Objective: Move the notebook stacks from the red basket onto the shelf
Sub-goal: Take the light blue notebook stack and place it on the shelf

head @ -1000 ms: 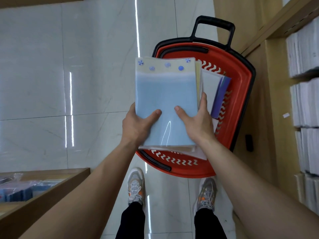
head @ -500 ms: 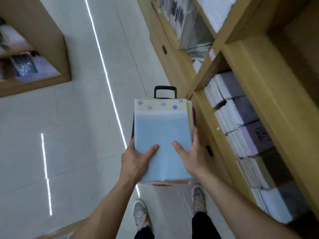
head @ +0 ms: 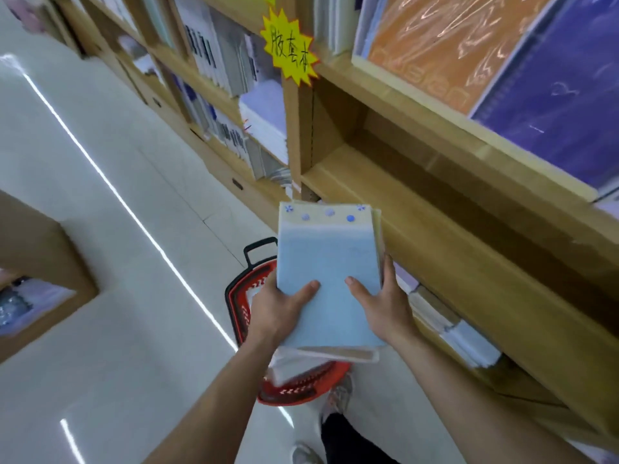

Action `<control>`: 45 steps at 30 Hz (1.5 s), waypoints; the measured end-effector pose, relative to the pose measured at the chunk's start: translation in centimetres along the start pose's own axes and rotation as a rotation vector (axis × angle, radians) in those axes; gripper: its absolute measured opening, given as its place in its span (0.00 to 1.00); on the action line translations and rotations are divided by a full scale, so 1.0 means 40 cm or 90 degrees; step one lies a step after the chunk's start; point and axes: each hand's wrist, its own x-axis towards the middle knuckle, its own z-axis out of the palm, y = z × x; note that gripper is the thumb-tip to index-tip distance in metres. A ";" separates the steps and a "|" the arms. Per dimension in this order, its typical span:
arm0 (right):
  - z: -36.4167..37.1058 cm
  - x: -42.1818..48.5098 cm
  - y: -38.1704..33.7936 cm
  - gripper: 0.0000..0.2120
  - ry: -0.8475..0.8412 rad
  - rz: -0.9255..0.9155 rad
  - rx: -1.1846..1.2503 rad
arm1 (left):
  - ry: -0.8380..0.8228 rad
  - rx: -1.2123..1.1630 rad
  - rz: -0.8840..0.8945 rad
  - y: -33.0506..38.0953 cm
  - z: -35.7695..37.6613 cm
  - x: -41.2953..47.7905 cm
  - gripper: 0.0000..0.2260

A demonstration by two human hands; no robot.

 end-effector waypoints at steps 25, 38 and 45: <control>0.026 0.603 -0.011 0.24 0.402 0.105 0.220 | -0.281 0.219 0.179 0.293 0.288 0.808 0.31; 0.087 0.566 0.030 0.19 0.407 0.155 0.154 | -0.339 0.177 0.108 0.272 0.311 0.866 0.29; 0.098 0.598 0.032 0.23 0.448 0.116 0.237 | -0.344 0.111 0.140 0.254 0.342 0.855 0.30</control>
